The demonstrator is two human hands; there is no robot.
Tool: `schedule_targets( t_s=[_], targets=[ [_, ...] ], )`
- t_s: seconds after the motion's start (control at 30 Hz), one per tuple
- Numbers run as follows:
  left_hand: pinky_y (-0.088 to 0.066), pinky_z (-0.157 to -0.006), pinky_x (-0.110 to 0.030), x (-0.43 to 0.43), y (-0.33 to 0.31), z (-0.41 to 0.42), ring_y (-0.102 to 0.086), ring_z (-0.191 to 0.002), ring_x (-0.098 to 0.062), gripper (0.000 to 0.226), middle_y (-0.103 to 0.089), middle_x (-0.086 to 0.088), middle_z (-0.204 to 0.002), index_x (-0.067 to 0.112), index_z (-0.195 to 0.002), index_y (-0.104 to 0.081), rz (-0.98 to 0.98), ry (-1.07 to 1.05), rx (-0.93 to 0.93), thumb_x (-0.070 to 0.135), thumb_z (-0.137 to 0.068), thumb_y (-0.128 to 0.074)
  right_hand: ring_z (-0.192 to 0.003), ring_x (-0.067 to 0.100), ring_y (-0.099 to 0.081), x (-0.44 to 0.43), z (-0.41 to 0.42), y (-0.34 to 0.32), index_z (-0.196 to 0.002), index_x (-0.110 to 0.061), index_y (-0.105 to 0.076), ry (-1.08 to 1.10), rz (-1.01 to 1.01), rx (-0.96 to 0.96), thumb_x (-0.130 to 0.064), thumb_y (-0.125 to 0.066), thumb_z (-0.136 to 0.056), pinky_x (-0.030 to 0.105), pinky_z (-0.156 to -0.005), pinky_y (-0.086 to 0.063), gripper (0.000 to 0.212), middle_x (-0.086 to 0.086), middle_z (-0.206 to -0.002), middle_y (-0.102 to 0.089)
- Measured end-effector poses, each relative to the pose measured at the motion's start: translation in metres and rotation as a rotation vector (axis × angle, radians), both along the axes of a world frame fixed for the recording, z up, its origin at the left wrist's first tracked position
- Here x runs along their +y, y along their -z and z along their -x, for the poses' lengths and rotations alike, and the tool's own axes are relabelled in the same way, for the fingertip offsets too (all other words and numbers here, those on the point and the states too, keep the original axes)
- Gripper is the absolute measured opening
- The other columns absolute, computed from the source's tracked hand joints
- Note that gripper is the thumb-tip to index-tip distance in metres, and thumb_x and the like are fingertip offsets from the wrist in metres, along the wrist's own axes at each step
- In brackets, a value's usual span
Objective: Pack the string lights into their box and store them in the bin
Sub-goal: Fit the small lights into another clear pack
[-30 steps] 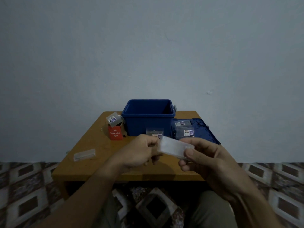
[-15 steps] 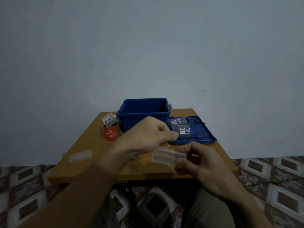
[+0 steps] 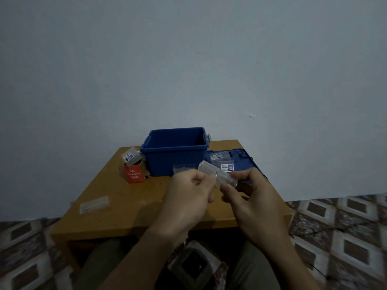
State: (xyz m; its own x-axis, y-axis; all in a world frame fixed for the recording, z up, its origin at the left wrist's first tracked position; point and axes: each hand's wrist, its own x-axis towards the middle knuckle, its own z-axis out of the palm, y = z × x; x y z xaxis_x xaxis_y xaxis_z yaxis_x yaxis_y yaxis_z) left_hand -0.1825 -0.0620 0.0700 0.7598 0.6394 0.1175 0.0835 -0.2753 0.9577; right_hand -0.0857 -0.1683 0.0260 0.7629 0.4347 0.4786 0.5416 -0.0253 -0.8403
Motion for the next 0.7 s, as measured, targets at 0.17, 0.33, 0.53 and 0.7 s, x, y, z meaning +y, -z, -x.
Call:
schedule_targets(
  t_s=[0.17, 0.33, 0.53, 0.7],
  targets=[
    [-0.031, -0.046, -0.016, 0.009, -0.007, 0.005, -0.04, -0.04, 0.002, 0.025, -0.055, 0.004, -0.059, 0.014, -0.086, -0.073, -0.04, 0.141, 0.009, 0.03, -0.097, -0.059, -0.082, 0.016, -0.074, -0.004, -0.001, -0.004, -0.096, -0.028, -0.064, -0.073, -0.072, 0.117, -0.031, -0.08, -0.081, 0.044, -0.076, -0.062, 0.022, -0.001, -0.085, -0.073],
    [-0.033, -0.043, -0.013, 0.013, -0.009, 0.012, -0.04, -0.043, 0.0, 0.024, -0.053, 0.001, -0.058, 0.011, -0.081, -0.074, -0.063, 0.159, -0.127, 0.026, -0.095, -0.063, -0.076, 0.007, -0.068, -0.003, 0.003, -0.008, -0.095, -0.026, -0.067, -0.125, -0.093, 0.122, -0.027, -0.079, -0.081, 0.024, -0.068, -0.057, 0.018, -0.01, -0.084, -0.07],
    [-0.027, -0.039, -0.016, 0.015, -0.004, 0.016, -0.035, -0.04, -0.005, 0.025, -0.052, -0.002, -0.059, 0.009, -0.085, -0.073, 0.067, 0.227, -0.095, 0.029, -0.096, -0.061, -0.071, 0.003, -0.063, 0.0, 0.006, -0.008, -0.094, -0.027, -0.065, -0.106, -0.111, 0.086, -0.026, -0.079, -0.082, 0.017, -0.063, -0.051, 0.018, -0.012, -0.078, -0.067],
    [-0.027, -0.044, -0.021, 0.019, -0.002, 0.011, -0.038, -0.036, -0.002, 0.031, -0.057, 0.004, -0.053, 0.01, -0.075, -0.073, 0.062, 0.105, -0.016, 0.037, -0.089, -0.069, -0.075, 0.009, -0.066, 0.005, 0.007, -0.001, -0.094, -0.024, -0.067, -0.081, -0.15, 0.147, -0.026, -0.079, -0.083, 0.023, -0.066, -0.055, 0.016, -0.002, -0.081, -0.068]
  ],
)
